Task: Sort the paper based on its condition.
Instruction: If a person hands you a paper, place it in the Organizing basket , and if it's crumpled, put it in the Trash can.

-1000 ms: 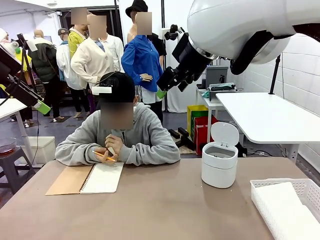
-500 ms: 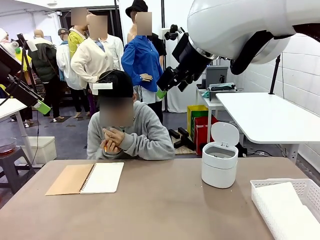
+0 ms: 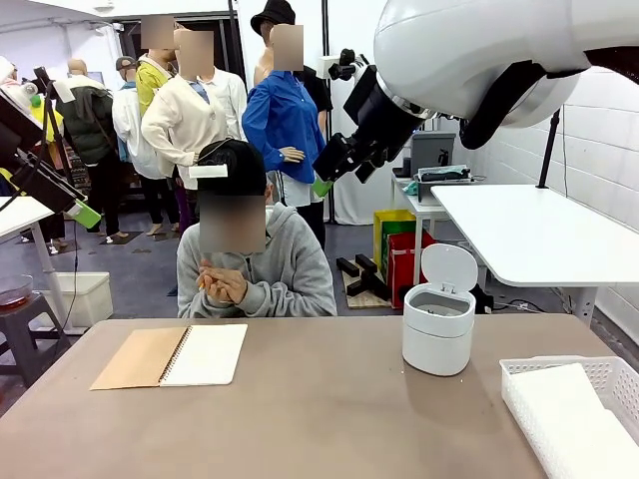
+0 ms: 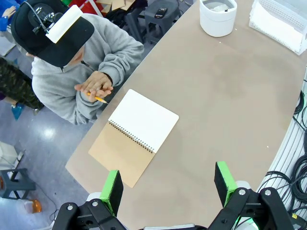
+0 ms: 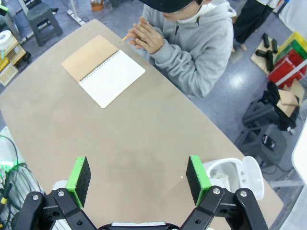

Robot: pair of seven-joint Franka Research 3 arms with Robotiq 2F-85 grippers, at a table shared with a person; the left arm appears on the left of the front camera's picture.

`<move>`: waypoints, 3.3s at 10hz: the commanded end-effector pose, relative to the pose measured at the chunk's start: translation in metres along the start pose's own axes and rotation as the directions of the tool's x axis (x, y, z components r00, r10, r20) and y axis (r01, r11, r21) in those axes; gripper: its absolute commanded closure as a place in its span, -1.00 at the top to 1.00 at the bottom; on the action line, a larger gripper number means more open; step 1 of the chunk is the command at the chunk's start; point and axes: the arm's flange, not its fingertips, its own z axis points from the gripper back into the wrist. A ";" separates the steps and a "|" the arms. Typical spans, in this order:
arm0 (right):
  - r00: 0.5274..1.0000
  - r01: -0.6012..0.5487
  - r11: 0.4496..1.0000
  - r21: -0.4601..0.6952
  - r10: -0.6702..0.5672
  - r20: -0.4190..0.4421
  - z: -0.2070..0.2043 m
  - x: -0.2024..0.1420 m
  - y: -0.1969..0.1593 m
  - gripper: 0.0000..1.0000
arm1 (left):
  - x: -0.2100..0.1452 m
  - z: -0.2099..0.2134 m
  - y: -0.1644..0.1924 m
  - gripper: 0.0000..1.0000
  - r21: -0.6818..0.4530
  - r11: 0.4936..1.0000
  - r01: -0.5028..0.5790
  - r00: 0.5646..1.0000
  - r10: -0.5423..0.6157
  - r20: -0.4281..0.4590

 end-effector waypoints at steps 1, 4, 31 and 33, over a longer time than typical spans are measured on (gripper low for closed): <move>1.000 -0.003 1.000 0.001 0.003 0.000 0.000 0.000 0.000 1.00 | 0.001 0.000 0.000 1.00 0.002 1.000 0.001 1.000 -0.001 -0.001; 1.000 -0.003 1.000 0.001 0.003 0.000 0.000 0.000 0.000 1.00 | 0.001 0.000 0.000 1.00 0.002 1.000 0.001 1.000 -0.001 -0.001; 1.000 -0.003 1.000 0.001 0.003 0.000 0.000 0.000 0.000 1.00 | 0.001 0.000 0.000 1.00 0.002 1.000 0.001 1.000 -0.001 -0.001; 1.000 -0.003 1.000 0.001 0.003 0.000 0.000 0.000 0.000 1.00 | 0.001 0.000 0.000 1.00 0.002 1.000 0.001 1.000 -0.001 -0.001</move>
